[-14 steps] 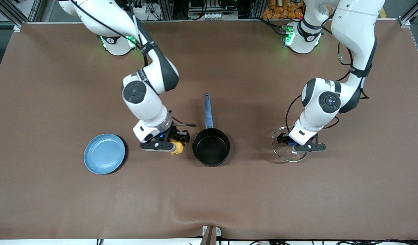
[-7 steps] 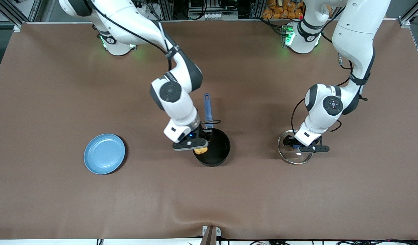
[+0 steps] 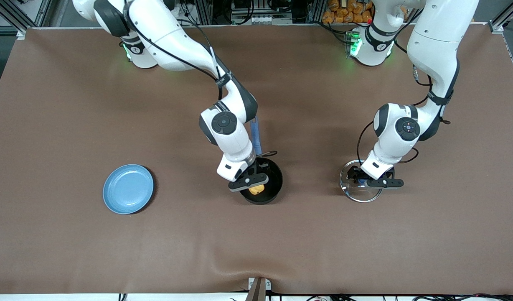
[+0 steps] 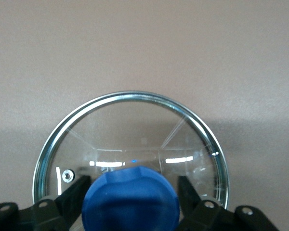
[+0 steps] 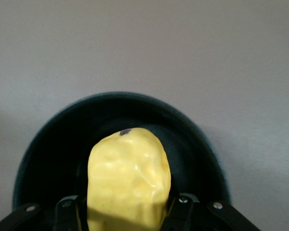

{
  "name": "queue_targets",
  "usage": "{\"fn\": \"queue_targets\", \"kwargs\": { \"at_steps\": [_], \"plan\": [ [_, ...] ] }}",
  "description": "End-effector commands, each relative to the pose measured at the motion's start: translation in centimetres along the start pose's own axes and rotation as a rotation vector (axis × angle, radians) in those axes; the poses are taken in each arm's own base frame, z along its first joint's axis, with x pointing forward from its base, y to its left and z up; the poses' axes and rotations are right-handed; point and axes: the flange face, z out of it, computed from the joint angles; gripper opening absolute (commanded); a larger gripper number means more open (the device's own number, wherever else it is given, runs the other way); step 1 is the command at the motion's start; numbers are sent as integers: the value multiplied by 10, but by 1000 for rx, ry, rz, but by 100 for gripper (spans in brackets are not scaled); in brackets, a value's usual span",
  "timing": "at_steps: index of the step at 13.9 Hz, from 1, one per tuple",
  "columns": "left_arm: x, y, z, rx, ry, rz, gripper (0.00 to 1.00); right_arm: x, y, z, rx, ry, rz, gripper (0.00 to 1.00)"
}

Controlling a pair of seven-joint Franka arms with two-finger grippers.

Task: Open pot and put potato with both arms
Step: 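Lower the potato into the pot while the left gripper sets the lid down, then open the right gripper over the pot while the left gripper withdraws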

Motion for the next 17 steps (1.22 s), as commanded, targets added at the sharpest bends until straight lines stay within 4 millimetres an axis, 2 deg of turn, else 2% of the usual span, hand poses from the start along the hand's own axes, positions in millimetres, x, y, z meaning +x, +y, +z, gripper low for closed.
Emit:
{"fn": "queue_targets", "kwargs": {
  "at_steps": [1,3,5,7,10,11,13,14,15,17],
  "plan": [
    [11,1,-26,-2,46,16,100,-2,-14,19,-6,11,-21,0],
    [17,1,-51,2,35,12,100,-6,-14,30,-5,16,3,0],
    [25,2,-88,8,14,11,100,-10,-13,36,-9,9,38,0],
    [40,-10,-130,23,-21,-5,100,-13,-16,40,-10,3,69,0],
    [51,-11,-195,39,-90,3,100,-15,-17,41,-9,1,96,0],
    [55,-14,-214,44,-112,1,100,-15,-17,41,-9,1,106,3],
    [65,-14,-254,54,-168,12,100,-14,-16,41,-10,2,109,47],
    [71,-13,-275,57,-193,12,100,-12,-15,40,-9,5,111,74],
    [77,-12,-298,57,-213,10,100,-12,-15,39,-8,6,107,77],
    [82,-11,-334,50,-245,17,100,-9,-15,35,-5,11,102,93]
  ]
}}
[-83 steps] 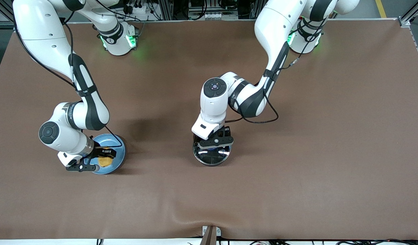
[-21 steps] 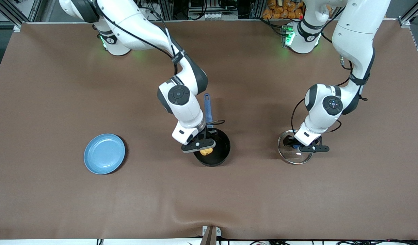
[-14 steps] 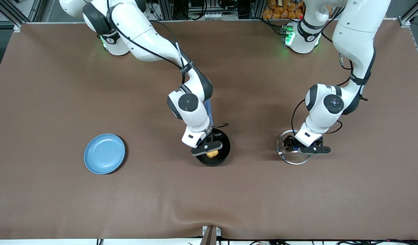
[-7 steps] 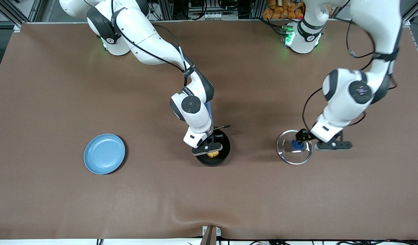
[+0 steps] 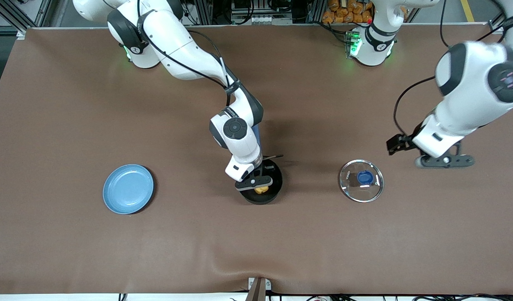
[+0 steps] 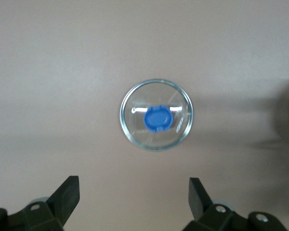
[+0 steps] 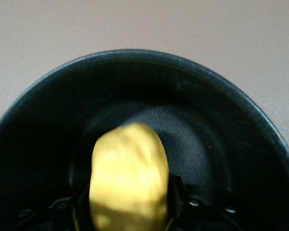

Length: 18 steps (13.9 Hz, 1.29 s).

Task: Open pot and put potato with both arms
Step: 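Open the right gripper over the pot while the left gripper withdraws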

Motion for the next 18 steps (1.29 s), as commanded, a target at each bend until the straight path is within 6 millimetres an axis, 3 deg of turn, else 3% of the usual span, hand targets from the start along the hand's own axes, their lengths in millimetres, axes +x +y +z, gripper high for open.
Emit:
{"fn": "queue_targets", "kwargs": {
  "at_steps": [1,4,9,12,15,18],
  "plan": [
    [2,-2,-48,4,-30,25,100,9,-3,-6,1,26,3,100],
    [-1,-3,-95,2,-18,20,100,23,-3,-34,13,49,6,100],
    [-2,-8,-110,9,-15,11,100,51,3,-92,14,79,30,100],
    [-3,-10,-111,7,-14,6,100,67,28,-123,-42,26,64,100],
    [-3,-8,-112,6,-12,0,100,99,65,-196,-33,42,130,100],
    [-13,-13,-131,9,20,-3,100,112,109,-243,-70,-26,183,100]
  ]
}}
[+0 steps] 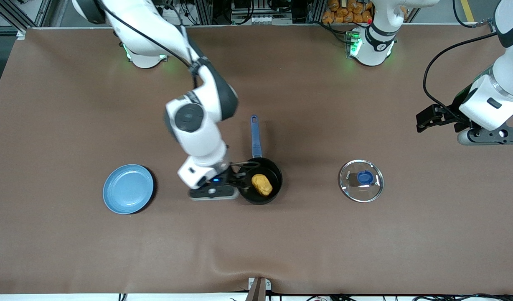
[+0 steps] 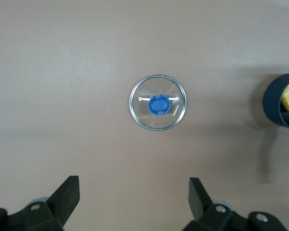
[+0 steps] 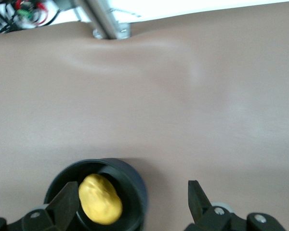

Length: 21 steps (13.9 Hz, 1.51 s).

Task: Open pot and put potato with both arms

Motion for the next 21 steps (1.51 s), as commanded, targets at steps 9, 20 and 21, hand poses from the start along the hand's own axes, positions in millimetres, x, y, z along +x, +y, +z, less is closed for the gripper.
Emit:
{"fn": "queue_targets", "kwargs": {
  "at_steps": [9,20,21],
  "plan": [
    [-52,-19,-54,-4,61,21,100,33,218,-125,-87,-187,17,100],
    [-47,-19,-58,2,111,9,100,-37,313,-228,-134,-132,49,100],
    [-47,-19,-58,3,111,6,100,-43,314,-235,-131,-123,48,100]
  ]
}}
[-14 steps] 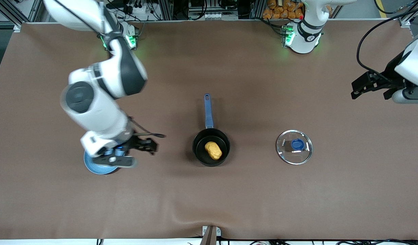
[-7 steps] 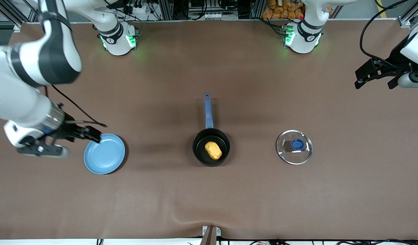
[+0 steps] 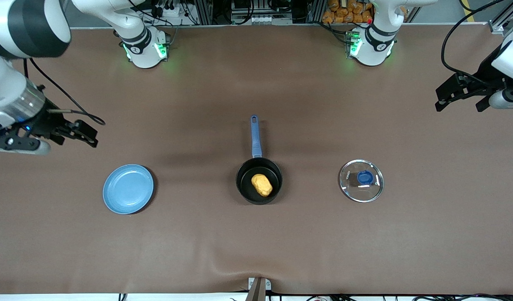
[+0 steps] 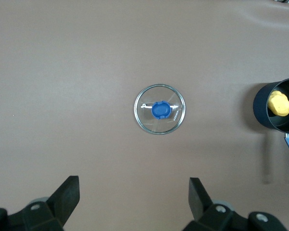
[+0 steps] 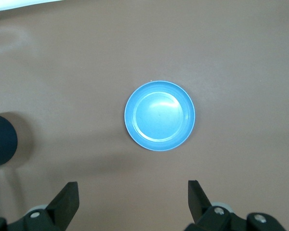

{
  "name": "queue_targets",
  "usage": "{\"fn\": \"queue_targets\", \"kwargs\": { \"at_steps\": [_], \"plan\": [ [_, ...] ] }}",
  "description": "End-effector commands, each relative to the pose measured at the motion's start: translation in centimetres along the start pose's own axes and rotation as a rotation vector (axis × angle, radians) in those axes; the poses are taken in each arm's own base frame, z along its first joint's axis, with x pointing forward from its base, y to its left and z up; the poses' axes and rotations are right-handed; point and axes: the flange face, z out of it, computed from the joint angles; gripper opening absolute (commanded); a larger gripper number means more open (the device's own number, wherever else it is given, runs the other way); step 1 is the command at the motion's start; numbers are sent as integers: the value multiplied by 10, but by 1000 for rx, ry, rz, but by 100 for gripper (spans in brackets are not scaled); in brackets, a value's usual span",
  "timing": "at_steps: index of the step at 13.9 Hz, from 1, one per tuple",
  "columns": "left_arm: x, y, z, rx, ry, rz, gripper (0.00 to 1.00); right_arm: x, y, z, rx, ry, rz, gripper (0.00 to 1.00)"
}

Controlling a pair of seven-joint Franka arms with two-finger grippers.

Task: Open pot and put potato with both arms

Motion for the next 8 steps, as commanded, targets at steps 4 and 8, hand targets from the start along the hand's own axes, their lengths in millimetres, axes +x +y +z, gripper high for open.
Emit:
{"fn": "queue_targets", "kwargs": {
  "at_steps": [4,8],
  "plan": [
    [-6,1,-5,12,17,1,100,-42,17,-34,6,52,-10,100],
    [-5,1,-5,12,17,1,100,-55,27,-41,10,59,0,100]
  ]
}}
